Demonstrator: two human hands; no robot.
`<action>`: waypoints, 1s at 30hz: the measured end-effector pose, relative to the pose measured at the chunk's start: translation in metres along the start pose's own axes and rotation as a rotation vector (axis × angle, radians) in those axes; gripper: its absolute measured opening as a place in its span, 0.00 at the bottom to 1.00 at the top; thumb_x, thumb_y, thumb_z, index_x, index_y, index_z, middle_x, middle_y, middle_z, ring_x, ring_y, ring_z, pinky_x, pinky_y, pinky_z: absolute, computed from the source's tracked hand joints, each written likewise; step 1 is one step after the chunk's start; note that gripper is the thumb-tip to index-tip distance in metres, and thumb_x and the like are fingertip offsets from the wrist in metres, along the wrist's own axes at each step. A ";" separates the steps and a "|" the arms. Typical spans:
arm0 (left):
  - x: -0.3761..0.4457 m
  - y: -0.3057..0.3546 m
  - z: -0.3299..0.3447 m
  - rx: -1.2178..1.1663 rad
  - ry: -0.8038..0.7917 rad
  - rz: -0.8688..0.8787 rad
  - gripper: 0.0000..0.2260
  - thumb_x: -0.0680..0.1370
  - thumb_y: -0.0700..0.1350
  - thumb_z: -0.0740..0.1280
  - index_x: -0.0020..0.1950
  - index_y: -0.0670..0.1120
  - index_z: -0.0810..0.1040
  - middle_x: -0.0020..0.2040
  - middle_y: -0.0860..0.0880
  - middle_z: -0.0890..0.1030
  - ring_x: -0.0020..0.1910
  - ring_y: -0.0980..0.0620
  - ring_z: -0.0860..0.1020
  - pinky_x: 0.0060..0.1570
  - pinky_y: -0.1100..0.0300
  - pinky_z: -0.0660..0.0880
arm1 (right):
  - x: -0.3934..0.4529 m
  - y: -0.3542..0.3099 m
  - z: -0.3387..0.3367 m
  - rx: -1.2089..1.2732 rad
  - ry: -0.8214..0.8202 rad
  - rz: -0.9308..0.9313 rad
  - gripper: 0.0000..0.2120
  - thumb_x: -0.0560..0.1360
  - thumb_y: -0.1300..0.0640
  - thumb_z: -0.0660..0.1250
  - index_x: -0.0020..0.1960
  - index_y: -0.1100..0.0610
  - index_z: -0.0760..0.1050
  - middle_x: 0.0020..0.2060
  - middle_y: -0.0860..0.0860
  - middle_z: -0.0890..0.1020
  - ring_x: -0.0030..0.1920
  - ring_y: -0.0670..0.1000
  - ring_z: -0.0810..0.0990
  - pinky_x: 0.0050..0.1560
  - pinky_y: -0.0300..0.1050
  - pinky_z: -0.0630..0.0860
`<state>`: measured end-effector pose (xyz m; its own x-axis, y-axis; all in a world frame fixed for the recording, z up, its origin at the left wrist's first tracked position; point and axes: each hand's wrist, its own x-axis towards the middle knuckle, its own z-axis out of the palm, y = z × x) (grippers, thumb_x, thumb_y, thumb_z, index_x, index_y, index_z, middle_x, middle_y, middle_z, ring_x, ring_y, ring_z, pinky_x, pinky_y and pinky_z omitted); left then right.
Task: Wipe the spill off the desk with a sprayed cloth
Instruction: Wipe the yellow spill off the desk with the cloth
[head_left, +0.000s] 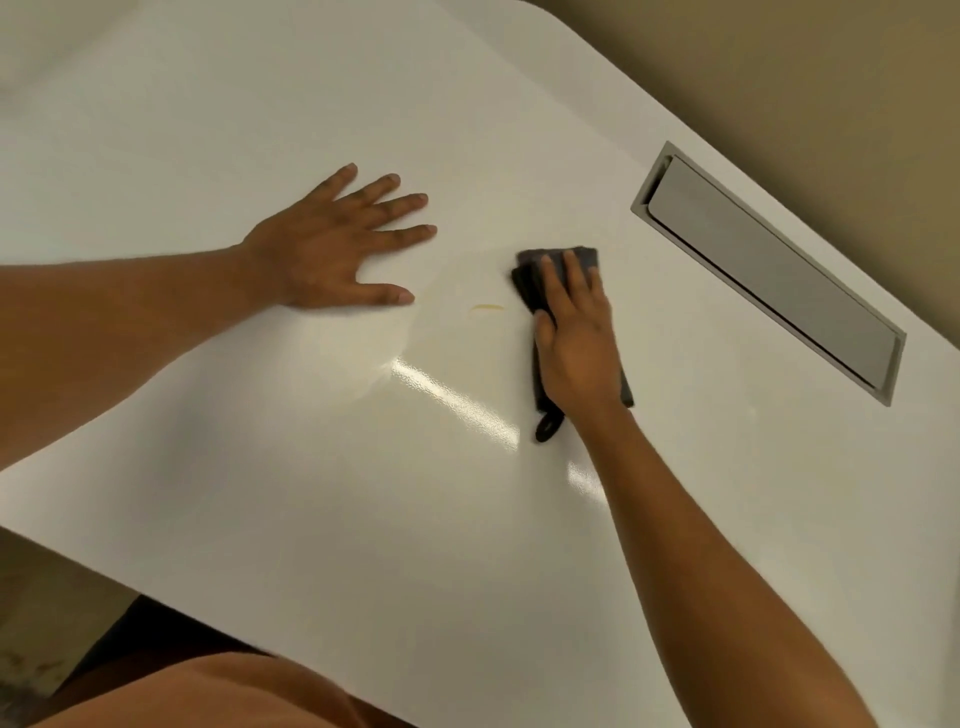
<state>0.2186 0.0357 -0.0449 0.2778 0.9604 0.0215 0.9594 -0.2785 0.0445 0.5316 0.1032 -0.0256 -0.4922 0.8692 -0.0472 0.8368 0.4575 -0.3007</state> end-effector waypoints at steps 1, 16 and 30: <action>0.000 0.000 -0.001 0.001 -0.002 0.002 0.39 0.82 0.75 0.49 0.89 0.56 0.58 0.90 0.49 0.58 0.89 0.41 0.57 0.87 0.39 0.50 | -0.001 -0.012 0.003 -0.009 -0.015 -0.054 0.28 0.85 0.59 0.59 0.84 0.53 0.61 0.85 0.55 0.60 0.84 0.64 0.54 0.84 0.59 0.55; 0.002 -0.001 0.002 0.010 0.002 0.002 0.40 0.81 0.76 0.44 0.89 0.58 0.52 0.90 0.51 0.53 0.90 0.43 0.52 0.87 0.39 0.48 | -0.118 0.021 -0.005 0.030 -0.110 -0.088 0.31 0.83 0.63 0.66 0.83 0.50 0.63 0.85 0.51 0.59 0.86 0.58 0.54 0.83 0.61 0.58; 0.004 -0.003 0.012 0.062 0.086 0.044 0.38 0.82 0.76 0.47 0.88 0.63 0.43 0.88 0.56 0.48 0.86 0.54 0.47 0.85 0.43 0.46 | -0.195 -0.071 0.030 0.110 -0.079 -0.099 0.35 0.80 0.63 0.67 0.83 0.47 0.63 0.85 0.49 0.61 0.86 0.57 0.52 0.85 0.57 0.52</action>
<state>0.2178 0.0405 -0.0571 0.3171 0.9423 0.1076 0.9483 -0.3168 -0.0202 0.5614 -0.1044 -0.0237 -0.5920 0.8013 -0.0858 0.7540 0.5131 -0.4101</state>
